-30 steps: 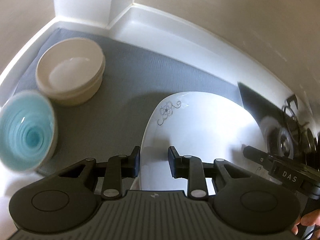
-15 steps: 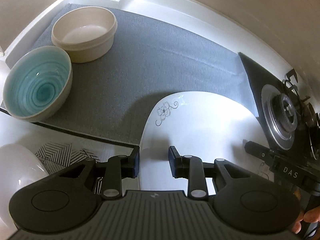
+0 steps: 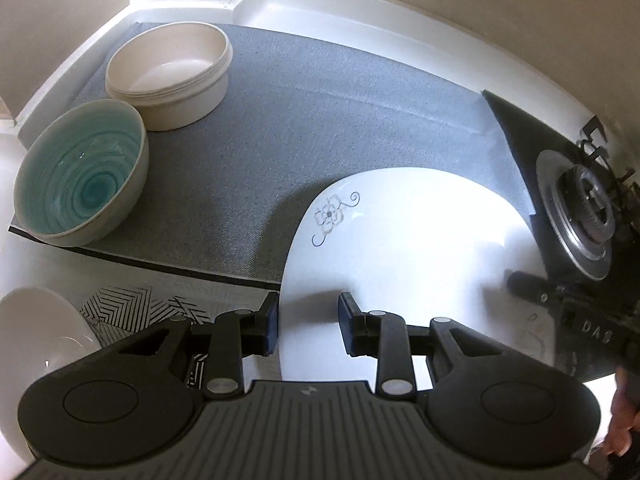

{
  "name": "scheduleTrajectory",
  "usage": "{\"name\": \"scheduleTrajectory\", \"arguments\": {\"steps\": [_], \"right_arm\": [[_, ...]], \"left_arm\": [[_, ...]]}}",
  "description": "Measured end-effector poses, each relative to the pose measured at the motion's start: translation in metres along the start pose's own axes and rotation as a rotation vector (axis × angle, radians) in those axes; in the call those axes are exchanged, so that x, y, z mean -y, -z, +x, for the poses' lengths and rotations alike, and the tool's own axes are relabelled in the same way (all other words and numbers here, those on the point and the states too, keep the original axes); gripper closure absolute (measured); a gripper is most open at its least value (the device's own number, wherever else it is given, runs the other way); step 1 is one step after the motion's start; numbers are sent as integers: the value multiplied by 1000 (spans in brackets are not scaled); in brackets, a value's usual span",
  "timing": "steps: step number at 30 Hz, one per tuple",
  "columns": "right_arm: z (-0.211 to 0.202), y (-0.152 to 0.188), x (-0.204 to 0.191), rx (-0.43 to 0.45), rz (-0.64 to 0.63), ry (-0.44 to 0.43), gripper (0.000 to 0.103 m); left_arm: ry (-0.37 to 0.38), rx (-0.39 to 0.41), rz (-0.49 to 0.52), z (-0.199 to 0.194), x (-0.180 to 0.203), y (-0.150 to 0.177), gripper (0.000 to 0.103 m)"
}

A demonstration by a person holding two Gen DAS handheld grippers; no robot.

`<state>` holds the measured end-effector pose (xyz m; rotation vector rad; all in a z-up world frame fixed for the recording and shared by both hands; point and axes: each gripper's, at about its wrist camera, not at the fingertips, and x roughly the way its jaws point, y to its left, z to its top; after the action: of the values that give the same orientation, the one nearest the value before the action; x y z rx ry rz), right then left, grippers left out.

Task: Organize plates and bowls
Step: 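Carry the white square plate with both grippers onto the orange plate stack, then open both grippers to release the square plate on the stack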

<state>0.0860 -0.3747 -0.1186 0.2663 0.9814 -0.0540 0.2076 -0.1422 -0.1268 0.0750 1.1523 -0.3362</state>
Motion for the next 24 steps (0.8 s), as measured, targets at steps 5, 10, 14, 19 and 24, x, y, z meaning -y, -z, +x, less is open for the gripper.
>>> {"name": "scheduleTrajectory", "arguments": {"steps": [5, 10, 14, 19, 24], "right_arm": [[0, -1, -3, -7, -16, 8, 78], [-5, -3, -11, -6, -42, 17, 55], [-21, -5, -25, 48, -151, 87, 37], [-39, -11, -40, 60, -174, 59, 28], [-48, -12, -62, 43, -177, -5, 27]], "left_arm": [[-13, 30, 9, -1, 4, 4, 45], [-87, 148, 64, -16, 7, 10, 2], [-77, 179, 68, -29, 5, 11, 1], [-42, 225, 78, -54, -2, 19, 0], [-28, 258, 96, -76, -13, 32, 0]]}}
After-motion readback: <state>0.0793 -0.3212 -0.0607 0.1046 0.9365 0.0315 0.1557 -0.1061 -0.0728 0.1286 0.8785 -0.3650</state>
